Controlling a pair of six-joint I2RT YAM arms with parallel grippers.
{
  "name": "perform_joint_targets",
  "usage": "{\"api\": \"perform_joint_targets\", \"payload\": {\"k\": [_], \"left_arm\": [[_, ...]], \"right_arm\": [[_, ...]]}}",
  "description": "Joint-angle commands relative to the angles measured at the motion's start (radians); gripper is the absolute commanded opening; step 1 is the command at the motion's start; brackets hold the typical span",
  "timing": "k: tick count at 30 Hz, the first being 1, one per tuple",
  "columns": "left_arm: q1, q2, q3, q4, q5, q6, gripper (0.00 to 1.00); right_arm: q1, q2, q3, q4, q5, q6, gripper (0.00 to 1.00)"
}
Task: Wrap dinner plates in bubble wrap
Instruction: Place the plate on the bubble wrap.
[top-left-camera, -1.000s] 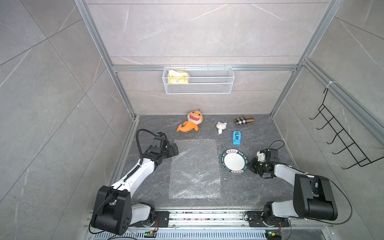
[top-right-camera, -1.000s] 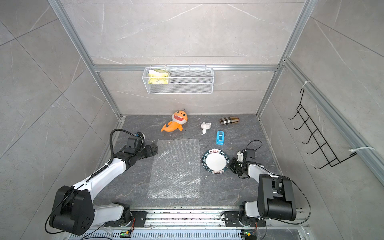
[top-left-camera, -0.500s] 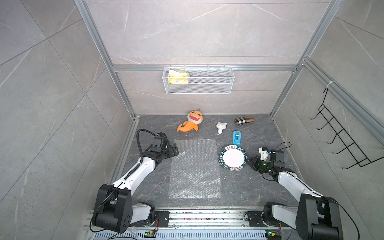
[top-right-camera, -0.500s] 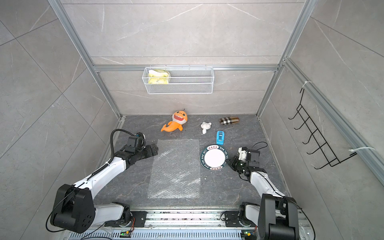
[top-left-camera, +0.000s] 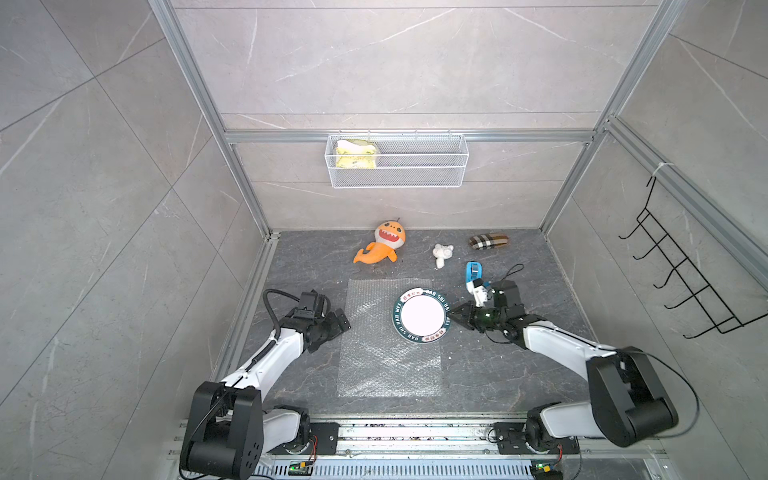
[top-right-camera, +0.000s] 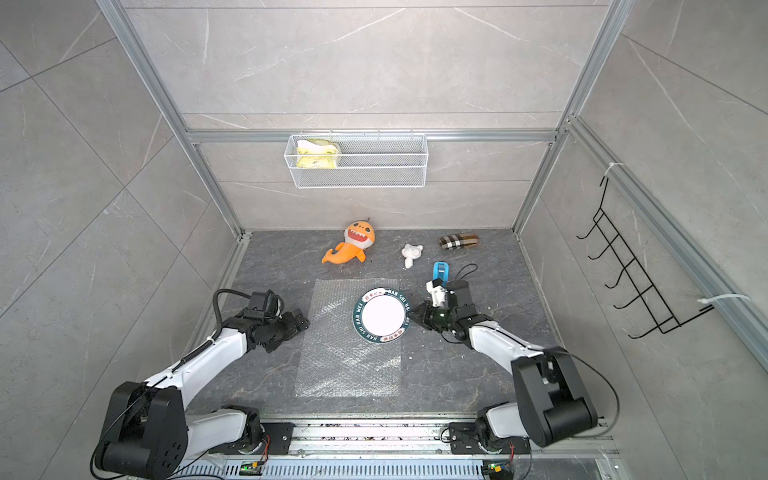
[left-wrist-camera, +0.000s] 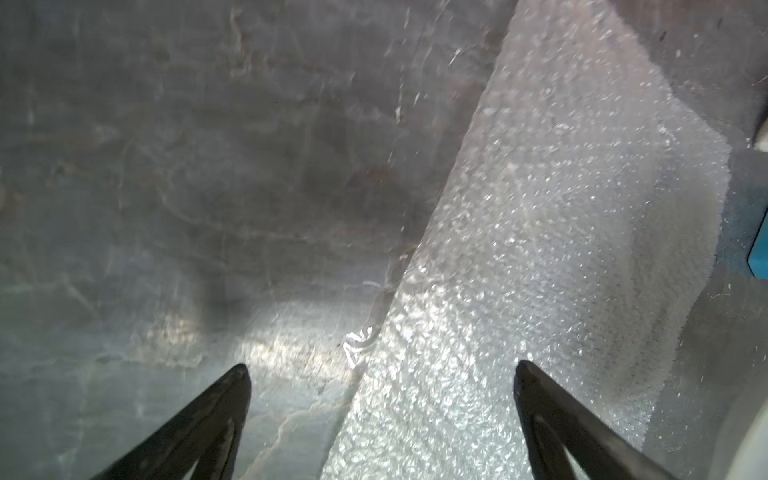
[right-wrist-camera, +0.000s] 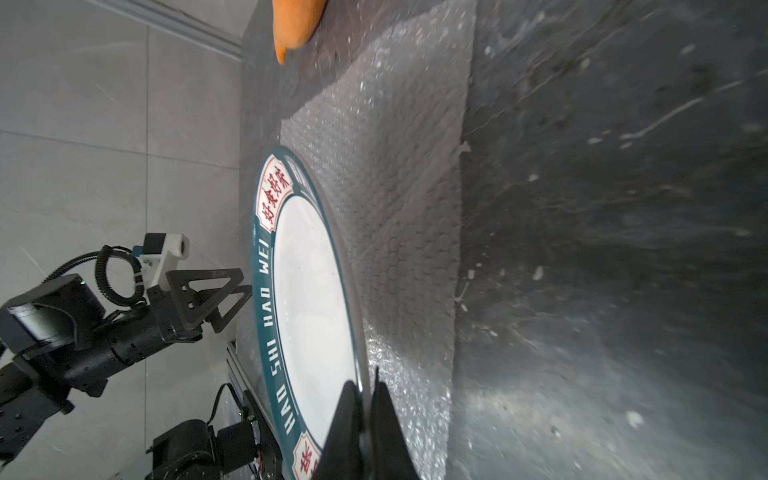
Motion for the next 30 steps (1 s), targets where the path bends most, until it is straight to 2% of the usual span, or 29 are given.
{"api": "perform_joint_targets", "payload": {"k": [1, 9, 19, 23, 30], "left_arm": [[0.011, -0.069, -0.003, -0.081, 0.021, -0.084, 0.98], [0.010, -0.166, -0.095, -0.143, 0.085, -0.169, 0.93], [0.010, -0.186, -0.135, -0.162, 0.097, -0.183, 0.92], [0.011, -0.187, -0.128, -0.183, 0.100, -0.173, 0.92], [0.011, -0.179, -0.089, -0.304, 0.094, -0.171, 0.91]], "right_arm": [[0.059, 0.105, 0.067, 0.104, 0.032, 0.032, 0.03], [0.174, 0.280, 0.150, 0.164, 0.044, 0.059, 0.03], [0.204, 0.320, 0.118, 0.161, 0.071, 0.061, 0.03], [0.207, 0.329, 0.128, 0.117, 0.075, 0.045, 0.12], [0.225, 0.277, 0.192, -0.149, 0.174, -0.067, 0.31]]}}
